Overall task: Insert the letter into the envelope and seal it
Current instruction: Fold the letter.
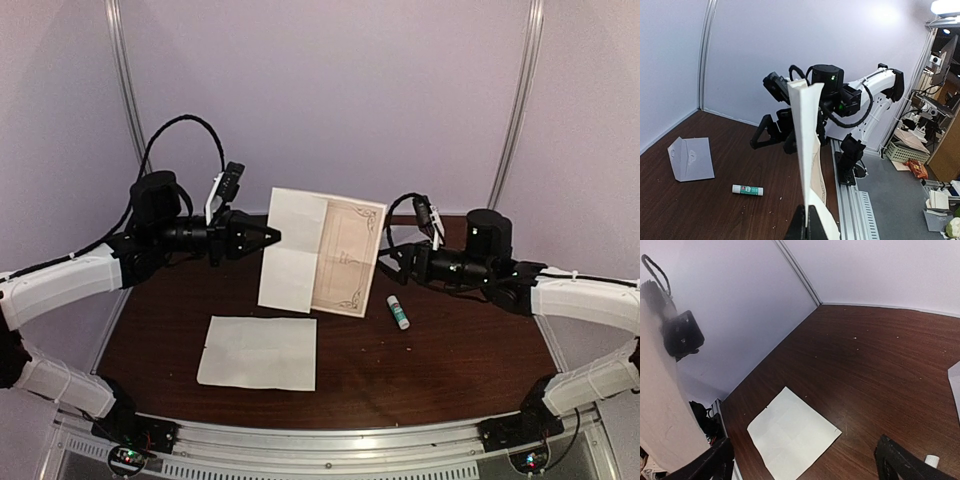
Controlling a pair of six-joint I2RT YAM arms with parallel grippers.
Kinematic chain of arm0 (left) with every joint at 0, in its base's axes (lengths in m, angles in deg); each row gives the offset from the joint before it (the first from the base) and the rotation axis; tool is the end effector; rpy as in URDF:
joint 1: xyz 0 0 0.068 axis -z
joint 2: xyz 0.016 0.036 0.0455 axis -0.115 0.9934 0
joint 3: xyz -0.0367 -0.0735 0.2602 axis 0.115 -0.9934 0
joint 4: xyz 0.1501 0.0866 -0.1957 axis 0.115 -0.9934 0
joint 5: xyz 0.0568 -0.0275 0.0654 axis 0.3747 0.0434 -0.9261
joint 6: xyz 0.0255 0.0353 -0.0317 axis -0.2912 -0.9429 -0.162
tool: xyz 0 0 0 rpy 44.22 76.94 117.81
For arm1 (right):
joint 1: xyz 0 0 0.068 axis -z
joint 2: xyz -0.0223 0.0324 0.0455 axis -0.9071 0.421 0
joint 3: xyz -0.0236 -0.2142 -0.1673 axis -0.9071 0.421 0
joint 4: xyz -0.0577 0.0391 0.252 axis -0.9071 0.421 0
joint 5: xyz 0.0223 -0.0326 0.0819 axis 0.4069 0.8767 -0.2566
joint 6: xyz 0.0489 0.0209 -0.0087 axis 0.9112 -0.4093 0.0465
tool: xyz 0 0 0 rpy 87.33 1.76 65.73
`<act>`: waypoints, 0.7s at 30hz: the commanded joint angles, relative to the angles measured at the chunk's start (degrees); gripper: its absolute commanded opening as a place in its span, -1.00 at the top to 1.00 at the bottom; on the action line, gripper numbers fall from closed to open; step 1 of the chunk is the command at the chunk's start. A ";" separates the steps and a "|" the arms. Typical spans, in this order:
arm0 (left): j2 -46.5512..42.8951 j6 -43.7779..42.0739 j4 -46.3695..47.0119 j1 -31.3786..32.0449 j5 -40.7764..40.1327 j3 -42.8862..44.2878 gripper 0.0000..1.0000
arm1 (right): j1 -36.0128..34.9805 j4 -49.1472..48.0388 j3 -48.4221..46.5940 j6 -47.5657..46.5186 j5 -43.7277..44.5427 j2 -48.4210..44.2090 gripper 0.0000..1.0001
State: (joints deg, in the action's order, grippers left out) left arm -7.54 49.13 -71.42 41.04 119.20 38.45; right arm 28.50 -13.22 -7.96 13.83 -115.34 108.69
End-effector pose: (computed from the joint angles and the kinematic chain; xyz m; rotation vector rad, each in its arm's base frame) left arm 0.2204 -0.1862 0.3386 1.0036 1.5250 -1.4601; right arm 0.2111 0.1777 0.2802 -0.5401 1.8582 1.2072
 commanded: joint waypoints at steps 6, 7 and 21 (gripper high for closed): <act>-0.42 -1.11 1.74 -0.25 -1.05 -0.38 1.00 | -6.64 -8.33 -5.65 0.67 -11.86 6.05 -0.95; -0.43 -1.10 1.81 -0.25 -0.98 -0.38 1.00 | -7.21 -10.03 -5.87 1.44 -12.76 6.78 -0.95; -0.61 -1.68 1.21 -0.25 -0.75 -0.21 1.00 | -10.90 -17.83 -9.44 5.11 -14.04 11.80 -0.95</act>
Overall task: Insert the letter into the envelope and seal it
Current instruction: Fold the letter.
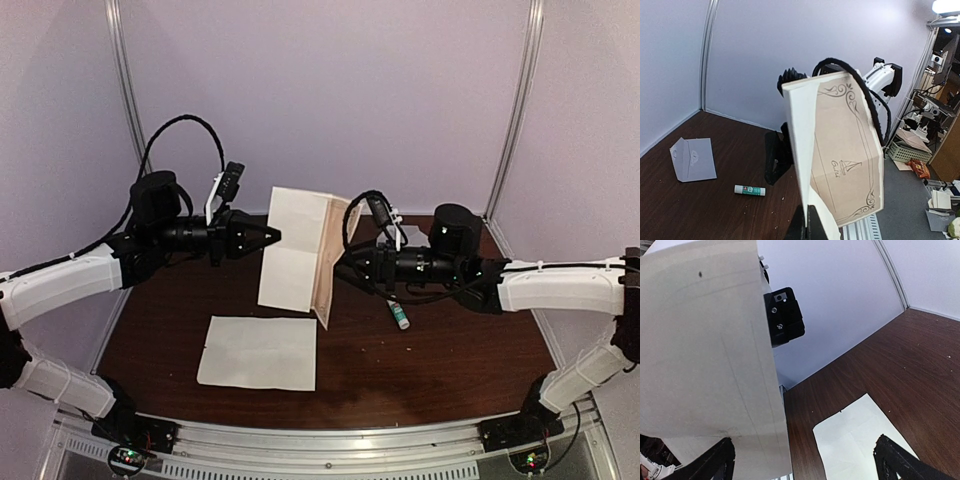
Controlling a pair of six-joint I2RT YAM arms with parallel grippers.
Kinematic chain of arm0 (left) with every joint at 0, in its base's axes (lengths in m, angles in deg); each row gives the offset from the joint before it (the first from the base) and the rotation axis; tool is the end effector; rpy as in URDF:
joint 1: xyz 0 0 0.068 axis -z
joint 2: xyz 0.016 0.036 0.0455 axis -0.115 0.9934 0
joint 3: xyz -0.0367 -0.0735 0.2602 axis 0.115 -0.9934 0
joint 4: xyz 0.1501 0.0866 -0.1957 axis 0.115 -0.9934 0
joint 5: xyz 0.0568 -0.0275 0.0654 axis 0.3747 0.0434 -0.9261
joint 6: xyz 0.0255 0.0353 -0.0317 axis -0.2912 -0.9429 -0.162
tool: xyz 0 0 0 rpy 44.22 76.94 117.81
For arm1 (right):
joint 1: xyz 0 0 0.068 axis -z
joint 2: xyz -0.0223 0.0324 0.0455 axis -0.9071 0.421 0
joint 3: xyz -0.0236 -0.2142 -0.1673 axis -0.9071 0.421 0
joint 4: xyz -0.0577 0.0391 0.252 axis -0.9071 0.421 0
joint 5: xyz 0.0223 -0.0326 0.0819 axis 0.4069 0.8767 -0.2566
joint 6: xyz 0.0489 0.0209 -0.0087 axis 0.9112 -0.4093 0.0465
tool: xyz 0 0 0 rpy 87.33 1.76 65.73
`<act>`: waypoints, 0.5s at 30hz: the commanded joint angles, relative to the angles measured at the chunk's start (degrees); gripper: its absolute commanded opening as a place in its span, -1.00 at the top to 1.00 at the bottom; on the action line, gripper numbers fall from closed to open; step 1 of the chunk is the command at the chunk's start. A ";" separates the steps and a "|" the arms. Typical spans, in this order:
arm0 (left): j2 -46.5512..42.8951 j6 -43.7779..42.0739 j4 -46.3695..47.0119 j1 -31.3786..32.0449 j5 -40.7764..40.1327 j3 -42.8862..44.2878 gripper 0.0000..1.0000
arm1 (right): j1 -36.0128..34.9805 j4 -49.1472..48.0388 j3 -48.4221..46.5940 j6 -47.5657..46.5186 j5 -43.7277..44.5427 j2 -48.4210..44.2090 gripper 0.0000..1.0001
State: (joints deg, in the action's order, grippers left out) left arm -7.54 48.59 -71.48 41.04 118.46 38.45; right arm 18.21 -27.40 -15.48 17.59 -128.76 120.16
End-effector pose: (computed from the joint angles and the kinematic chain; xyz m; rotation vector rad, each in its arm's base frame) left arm 0.2209 -0.1862 0.3385 0.9985 1.5235 -1.4442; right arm 0.2011 0.2493 0.2958 -0.8780 1.6410 1.5717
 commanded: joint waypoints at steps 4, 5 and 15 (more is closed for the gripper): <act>-0.41 -0.99 1.45 -0.25 0.61 -0.21 1.00 | -1.38 -5.02 -2.46 1.97 -0.37 1.18 -0.95; -0.34 -0.93 1.57 -0.25 0.76 -0.21 1.00 | -1.66 -5.23 -2.67 1.97 -0.10 1.40 -0.94; 0.19 -0.22 2.62 -0.03 2.83 -0.38 1.00 | -2.82 -9.10 -5.24 3.27 0.73 4.40 -0.74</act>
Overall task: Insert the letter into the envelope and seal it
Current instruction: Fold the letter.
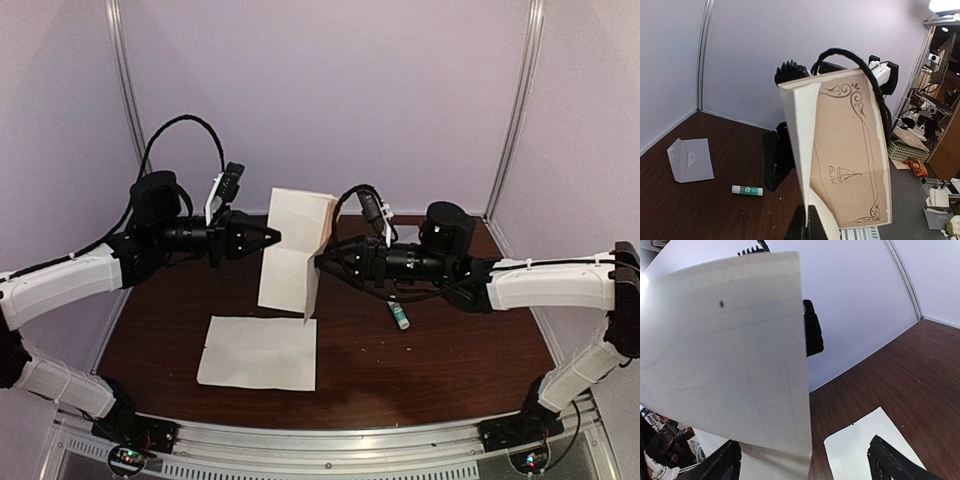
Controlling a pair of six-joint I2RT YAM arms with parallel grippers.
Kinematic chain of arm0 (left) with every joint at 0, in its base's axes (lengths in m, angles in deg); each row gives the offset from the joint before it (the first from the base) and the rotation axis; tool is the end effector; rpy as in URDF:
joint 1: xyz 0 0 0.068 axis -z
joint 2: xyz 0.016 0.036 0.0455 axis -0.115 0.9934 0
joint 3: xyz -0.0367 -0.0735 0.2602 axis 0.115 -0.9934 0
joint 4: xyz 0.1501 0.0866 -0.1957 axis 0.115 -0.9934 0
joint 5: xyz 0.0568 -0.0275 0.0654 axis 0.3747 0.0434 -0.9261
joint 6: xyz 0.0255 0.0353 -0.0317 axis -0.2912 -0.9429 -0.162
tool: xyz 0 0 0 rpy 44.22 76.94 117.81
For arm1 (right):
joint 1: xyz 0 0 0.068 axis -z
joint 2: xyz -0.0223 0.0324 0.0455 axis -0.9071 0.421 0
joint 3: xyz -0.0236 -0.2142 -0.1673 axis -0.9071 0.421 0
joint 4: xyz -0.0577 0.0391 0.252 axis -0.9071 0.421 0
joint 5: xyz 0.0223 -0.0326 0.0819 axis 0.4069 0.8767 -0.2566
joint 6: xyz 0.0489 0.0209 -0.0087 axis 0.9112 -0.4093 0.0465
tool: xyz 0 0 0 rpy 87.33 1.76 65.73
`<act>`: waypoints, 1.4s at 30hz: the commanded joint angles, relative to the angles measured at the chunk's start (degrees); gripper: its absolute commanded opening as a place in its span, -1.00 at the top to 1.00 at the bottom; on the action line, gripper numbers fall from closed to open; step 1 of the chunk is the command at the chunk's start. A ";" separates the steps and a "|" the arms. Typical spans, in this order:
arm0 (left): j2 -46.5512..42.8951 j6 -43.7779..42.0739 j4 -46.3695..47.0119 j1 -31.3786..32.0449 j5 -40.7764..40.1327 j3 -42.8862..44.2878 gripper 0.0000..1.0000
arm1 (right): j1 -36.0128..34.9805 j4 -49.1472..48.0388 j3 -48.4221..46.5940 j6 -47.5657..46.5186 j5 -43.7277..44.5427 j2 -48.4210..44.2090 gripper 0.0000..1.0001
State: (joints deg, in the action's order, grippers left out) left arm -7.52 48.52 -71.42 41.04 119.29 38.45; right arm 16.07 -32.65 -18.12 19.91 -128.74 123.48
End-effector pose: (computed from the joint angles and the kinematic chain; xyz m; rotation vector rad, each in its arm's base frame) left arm 0.2204 -0.1863 0.3385 1.0116 1.5173 -1.4540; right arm 0.2010 0.2674 0.3029 -0.8901 1.5690 1.6284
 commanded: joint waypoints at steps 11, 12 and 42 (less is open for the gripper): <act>0.48 -0.07 2.56 0.54 2.98 -0.21 1.00 | -1.49 -7.87 -4.02 2.46 1.07 3.38 -0.48; 0.52 0.00 2.61 0.54 2.92 -0.21 1.00 | -1.57 -8.11 -4.09 2.52 0.99 3.41 -0.48; 2.02 2.31 4.44 0.85 5.84 -0.12 1.00 | -3.08 -6.28 -8.60 1.94 -1.75 6.51 0.75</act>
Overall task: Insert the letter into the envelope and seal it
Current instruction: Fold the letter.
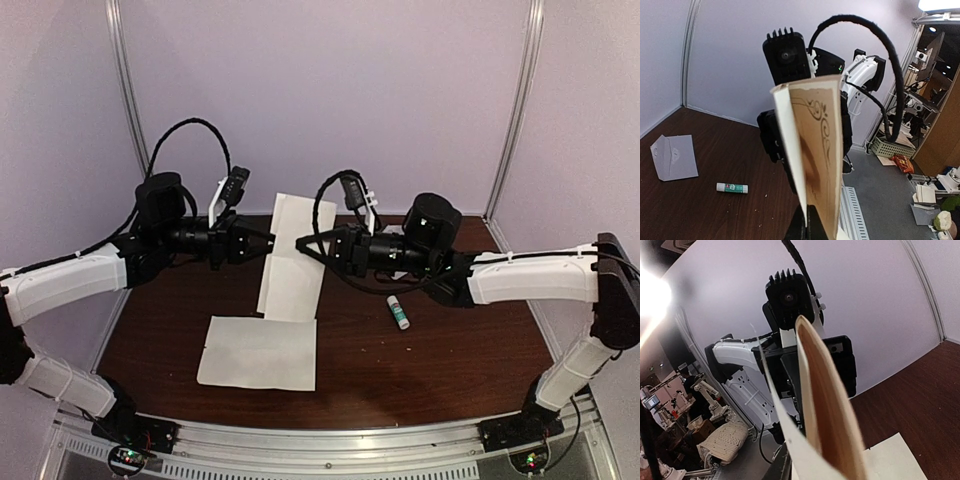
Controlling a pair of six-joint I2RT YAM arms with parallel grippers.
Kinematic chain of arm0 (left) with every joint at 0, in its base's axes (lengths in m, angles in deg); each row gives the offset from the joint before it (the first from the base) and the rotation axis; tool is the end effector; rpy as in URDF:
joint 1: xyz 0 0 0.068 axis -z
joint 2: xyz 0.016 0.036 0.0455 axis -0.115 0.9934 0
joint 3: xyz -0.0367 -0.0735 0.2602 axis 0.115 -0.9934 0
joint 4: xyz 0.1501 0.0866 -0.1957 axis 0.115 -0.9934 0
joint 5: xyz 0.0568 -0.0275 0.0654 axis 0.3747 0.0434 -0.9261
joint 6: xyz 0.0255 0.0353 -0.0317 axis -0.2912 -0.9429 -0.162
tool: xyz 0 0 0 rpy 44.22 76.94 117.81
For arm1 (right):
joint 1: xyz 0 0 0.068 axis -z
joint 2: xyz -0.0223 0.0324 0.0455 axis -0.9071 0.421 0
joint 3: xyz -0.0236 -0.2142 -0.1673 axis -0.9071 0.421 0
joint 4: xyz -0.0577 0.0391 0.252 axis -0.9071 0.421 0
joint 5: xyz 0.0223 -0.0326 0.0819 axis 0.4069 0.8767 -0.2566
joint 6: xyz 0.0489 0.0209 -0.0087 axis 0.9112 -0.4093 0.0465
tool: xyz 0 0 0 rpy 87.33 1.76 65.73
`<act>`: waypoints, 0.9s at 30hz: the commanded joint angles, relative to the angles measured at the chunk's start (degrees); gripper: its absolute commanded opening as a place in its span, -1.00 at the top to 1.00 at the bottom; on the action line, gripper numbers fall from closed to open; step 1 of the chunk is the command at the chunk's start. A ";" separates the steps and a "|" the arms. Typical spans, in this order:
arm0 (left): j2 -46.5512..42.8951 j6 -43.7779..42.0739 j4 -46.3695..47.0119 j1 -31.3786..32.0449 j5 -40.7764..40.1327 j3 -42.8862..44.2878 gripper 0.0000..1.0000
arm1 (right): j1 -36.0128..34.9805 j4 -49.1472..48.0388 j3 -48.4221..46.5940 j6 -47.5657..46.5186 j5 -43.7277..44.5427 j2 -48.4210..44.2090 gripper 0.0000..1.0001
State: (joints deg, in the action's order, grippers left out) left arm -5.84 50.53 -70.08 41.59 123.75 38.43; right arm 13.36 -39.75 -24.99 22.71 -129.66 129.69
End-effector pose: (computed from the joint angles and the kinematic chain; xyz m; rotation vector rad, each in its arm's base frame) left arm 0.2213 -0.1921 0.3328 1.0639 1.5212 -1.5440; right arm 0.2049 0.2985 0.3205 -0.9239 1.4310 1.7112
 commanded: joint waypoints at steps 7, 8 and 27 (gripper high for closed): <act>-0.13 0.36 2.79 0.35 0.60 -0.01 0.28 | -0.30 0.95 -0.08 -2.33 3.23 -2.08 1.00; -0.23 0.38 2.78 0.35 0.67 -0.01 0.00 | -0.29 1.56 0.16 -2.87 4.03 -2.55 1.00; 1.99 1.66 2.99 1.65 0.31 0.03 0.68 | -0.72 13.62 -4.80 -9.80 6.14 -3.31 1.00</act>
State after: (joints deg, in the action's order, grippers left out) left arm -4.04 52.50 -68.92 43.05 124.99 38.43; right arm 13.31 -30.88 -27.13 15.67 -124.13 126.65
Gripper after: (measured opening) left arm 0.273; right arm 0.009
